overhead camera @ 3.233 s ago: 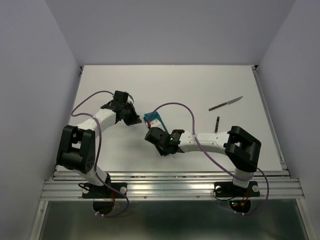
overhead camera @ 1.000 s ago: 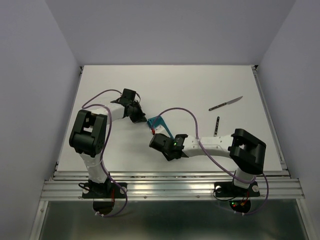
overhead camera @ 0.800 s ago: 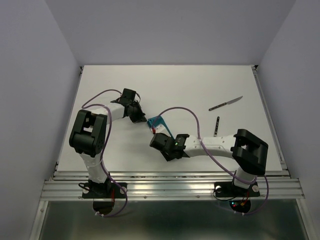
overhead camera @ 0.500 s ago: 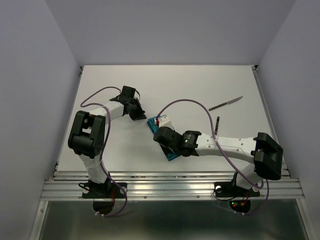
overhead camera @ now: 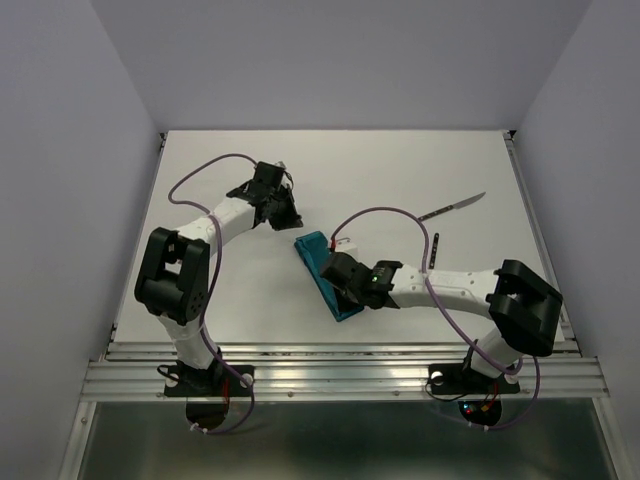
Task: Fold the napkin into a case and place the utensils inside
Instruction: Move the smaller rectangle-folded napkin to the center of the board.
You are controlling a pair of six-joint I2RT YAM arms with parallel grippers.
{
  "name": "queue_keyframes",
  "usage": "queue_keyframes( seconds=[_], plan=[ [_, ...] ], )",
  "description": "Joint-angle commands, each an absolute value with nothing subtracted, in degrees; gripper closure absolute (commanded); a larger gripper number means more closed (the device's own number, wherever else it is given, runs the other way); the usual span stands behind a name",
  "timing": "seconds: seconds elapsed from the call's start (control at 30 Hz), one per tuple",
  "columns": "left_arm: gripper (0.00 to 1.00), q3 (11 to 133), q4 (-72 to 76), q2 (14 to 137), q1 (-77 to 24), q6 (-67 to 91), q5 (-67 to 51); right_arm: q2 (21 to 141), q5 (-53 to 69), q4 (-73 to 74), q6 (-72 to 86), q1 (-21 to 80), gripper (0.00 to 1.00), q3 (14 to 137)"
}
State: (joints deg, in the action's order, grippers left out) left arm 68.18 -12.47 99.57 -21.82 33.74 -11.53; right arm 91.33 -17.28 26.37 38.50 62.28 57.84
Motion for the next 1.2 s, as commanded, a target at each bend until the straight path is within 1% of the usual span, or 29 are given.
queue_keyframes(
  seconds=[0.0,0.13,0.3,0.53,0.77,0.87,0.93,1.03,1.17],
  plan=[
    [1.00,69.9,-12.7,99.7,-23.0,30.9,-12.9,90.4,-13.1,22.2,41.9,62.5,0.99,55.6],
    [1.00,69.2,-12.6,102.0,-23.3,30.9,-15.0,91.9,-12.7,21.9,41.8,62.5,0.99,55.3],
    [1.00,67.5,-12.7,104.3,-23.3,31.6,-11.7,92.8,-13.4,21.9,40.9,62.5,0.99,54.1],
    [1.00,64.9,-12.0,105.0,-23.3,31.9,-11.4,92.4,-14.9,22.0,38.4,62.0,0.99,51.1],
    [1.00,60.5,-12.0,101.2,-23.3,32.4,-11.1,87.8,-16.2,22.5,35.4,59.1,0.99,47.4],
    [1.00,58.9,-12.4,98.6,-23.3,32.8,-10.8,84.9,-17.1,23.1,33.8,58.5,0.99,47.3],
    [1.00,58.5,-13.1,96.8,-23.3,32.7,-10.5,82.9,-15.5,22.7,31.2,58.5,0.99,48.0],
    [1.00,59.0,-14.8,94.4,-23.3,32.4,-9.2,81.1,-13.0,22.5,28.2,58.5,0.96,50.7],
    [1.00,60.4,-17.6,91.4,-23.3,32.2,-6.9,81.0,-10.5,22.8,25.9,58.5,0.85,55.6]
  ],
)
